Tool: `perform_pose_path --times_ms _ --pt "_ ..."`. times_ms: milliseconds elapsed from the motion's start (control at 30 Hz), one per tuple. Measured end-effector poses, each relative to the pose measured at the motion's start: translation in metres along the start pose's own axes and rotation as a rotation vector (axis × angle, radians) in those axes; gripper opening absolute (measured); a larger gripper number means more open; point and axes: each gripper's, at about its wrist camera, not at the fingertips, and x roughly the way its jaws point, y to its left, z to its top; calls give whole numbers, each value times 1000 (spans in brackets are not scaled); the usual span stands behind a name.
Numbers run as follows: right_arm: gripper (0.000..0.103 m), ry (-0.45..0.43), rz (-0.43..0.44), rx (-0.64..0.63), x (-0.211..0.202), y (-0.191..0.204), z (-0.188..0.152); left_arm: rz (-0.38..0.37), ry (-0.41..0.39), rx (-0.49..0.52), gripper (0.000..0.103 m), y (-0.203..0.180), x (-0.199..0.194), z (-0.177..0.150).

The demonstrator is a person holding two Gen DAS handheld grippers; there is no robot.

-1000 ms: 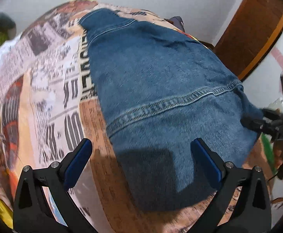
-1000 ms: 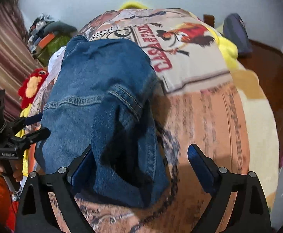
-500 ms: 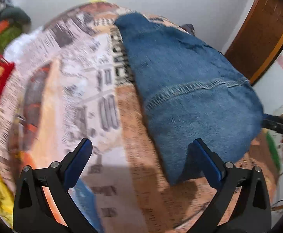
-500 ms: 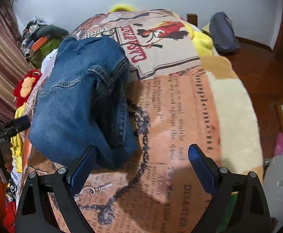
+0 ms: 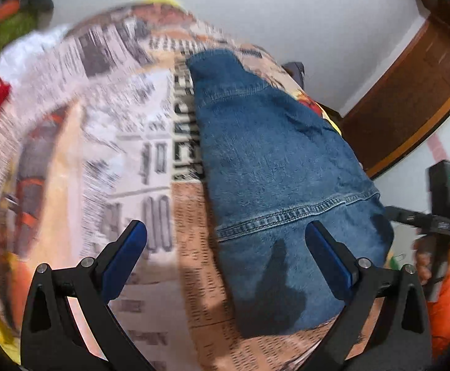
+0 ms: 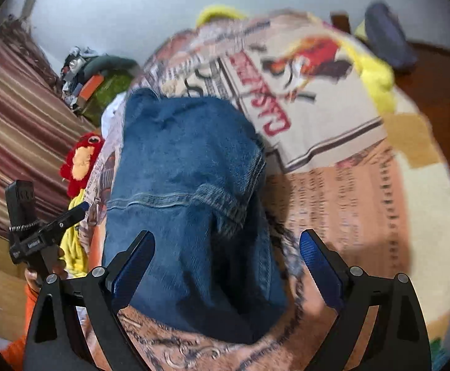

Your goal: Fold large clothes

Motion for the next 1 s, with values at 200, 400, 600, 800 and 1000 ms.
perform_pose_path --times_ms 200,400,600,800,1000 --pt "94 200 159 116 65 -25 16 -63 114 -61 103 6 48 3" --pt "95 260 277 131 100 -29 30 -165 189 -79 103 0 83 7" --pt "100 237 226 93 111 -12 38 -159 156 -35 96 -17 89 18" --pt "77 175 190 95 98 -1 38 -150 123 -20 71 -23 78 22" --pt "54 134 158 75 74 23 38 -184 70 6 63 -28 43 24"
